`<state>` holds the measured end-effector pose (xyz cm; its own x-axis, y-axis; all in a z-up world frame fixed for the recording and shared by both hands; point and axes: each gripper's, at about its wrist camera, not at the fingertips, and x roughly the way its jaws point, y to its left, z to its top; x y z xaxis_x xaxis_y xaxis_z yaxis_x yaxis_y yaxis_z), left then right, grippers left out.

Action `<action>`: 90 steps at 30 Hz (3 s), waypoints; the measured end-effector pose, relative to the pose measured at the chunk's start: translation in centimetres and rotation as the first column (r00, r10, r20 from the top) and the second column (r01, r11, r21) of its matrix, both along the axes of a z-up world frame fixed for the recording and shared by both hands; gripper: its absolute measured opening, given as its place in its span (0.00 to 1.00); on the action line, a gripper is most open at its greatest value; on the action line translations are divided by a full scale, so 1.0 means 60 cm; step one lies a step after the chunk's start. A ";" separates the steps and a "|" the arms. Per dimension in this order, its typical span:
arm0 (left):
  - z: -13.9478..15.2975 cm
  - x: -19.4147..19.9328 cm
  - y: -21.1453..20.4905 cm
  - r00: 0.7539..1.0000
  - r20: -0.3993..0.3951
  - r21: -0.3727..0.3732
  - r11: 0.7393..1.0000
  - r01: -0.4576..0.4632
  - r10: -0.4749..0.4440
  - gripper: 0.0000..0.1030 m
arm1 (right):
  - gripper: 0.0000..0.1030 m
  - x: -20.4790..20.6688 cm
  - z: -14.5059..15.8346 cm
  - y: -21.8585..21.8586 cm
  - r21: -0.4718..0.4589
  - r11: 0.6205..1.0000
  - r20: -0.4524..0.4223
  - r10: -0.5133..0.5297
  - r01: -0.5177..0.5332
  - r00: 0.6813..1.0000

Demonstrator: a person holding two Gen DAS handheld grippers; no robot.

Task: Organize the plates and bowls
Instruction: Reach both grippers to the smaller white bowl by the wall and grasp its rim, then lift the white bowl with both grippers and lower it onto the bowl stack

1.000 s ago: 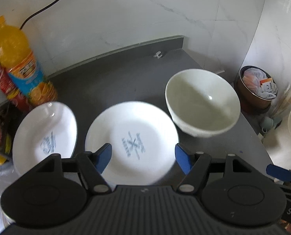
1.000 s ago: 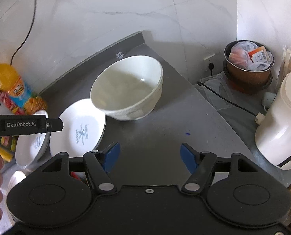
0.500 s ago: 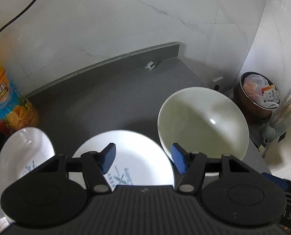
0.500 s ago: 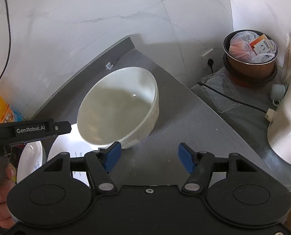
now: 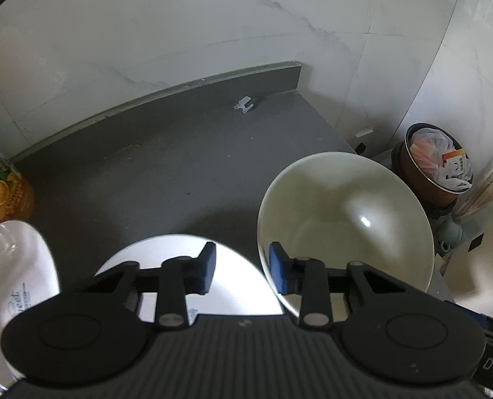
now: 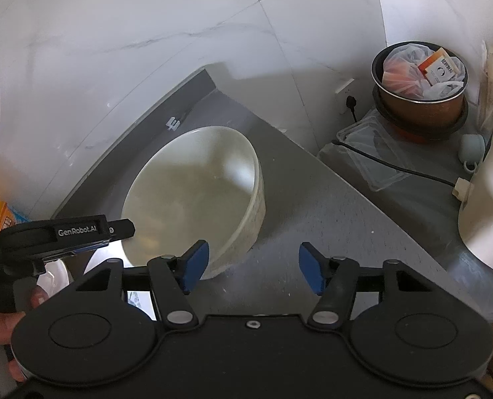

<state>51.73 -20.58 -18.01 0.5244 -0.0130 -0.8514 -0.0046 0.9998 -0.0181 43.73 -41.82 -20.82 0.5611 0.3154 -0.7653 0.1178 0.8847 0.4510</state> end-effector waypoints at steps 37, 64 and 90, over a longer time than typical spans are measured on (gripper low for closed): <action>0.082 -0.023 0.024 1.000 0.029 -0.157 0.988 0.002 0.002 0.04 | 0.29 -0.015 0.069 0.024 0.071 0.997 0.027 0.013 -0.015 1.000; 0.177 -0.283 0.095 0.989 0.033 -0.173 0.976 -0.133 0.141 0.04 | 0.29 -0.192 0.156 0.058 0.036 0.953 0.066 0.298 -0.300 0.952; 0.102 -0.425 0.157 0.963 -0.113 -0.141 0.955 -0.259 0.244 0.04 | 0.29 -0.288 0.122 0.123 -0.021 0.878 -0.029 0.478 -0.479 0.878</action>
